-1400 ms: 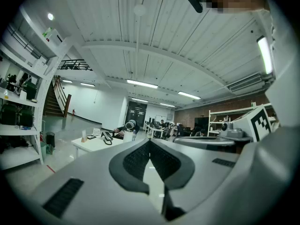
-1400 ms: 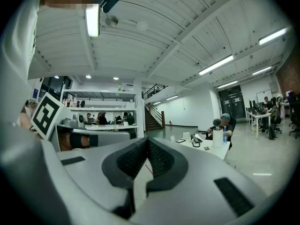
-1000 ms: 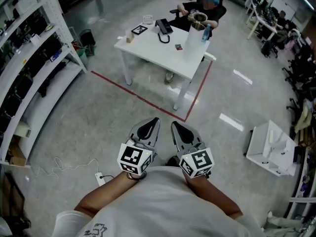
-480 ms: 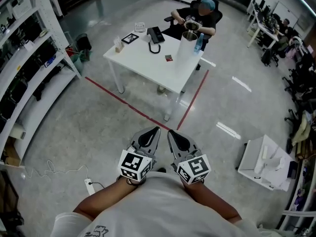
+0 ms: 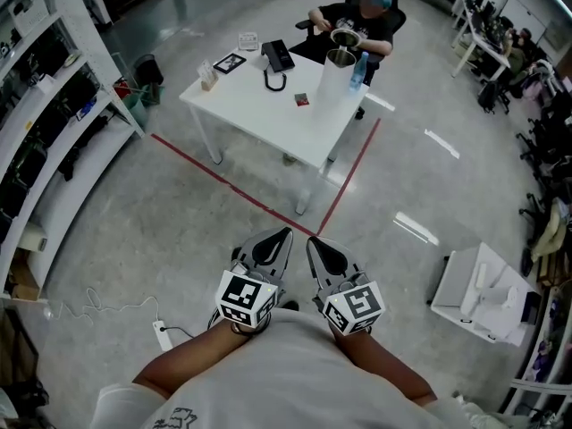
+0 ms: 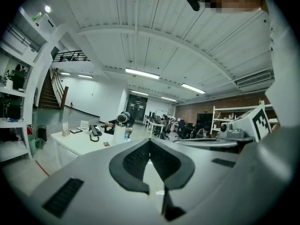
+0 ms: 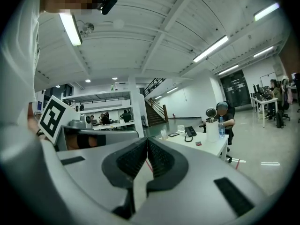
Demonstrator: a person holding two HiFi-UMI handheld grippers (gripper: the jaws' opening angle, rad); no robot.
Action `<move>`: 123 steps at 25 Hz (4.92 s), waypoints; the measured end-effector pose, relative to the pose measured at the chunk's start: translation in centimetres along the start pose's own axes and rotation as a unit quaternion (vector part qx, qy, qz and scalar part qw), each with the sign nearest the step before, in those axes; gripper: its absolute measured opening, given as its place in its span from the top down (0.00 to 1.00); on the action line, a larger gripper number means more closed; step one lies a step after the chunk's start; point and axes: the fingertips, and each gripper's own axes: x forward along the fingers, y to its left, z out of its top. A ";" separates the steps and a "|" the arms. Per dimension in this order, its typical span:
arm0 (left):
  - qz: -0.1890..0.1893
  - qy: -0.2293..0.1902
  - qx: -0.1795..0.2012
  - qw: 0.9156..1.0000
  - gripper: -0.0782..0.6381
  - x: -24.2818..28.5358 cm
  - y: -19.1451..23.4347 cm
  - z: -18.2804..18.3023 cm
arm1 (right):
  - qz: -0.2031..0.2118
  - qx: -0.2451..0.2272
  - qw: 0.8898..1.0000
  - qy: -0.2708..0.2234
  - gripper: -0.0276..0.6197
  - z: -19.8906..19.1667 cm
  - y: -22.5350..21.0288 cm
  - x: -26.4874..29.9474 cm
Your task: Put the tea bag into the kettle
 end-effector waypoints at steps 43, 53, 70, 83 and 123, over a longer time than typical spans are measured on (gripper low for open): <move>-0.128 0.023 -0.035 0.991 0.88 17.7 27.5 7.3 | -0.144 0.018 0.989 0.006 0.94 6.0 -10.8 29.6; -0.121 0.033 -0.032 0.992 0.88 19.8 29.5 7.0 | -0.142 0.029 0.989 0.004 0.94 5.7 -12.9 31.4; -0.056 0.031 -0.044 0.997 0.88 30.4 31.8 8.4 | -0.082 0.040 0.996 0.005 0.94 8.6 -23.9 35.9; 0.002 0.017 -0.050 0.999 0.88 40.2 31.9 8.8 | -0.042 0.038 0.998 0.000 0.94 11.1 -35.3 37.5; -0.082 0.247 -0.088 0.961 0.88 55.3 43.5 -8.6 | -0.090 0.141 0.951 0.261 0.74 -11.9 -47.6 54.0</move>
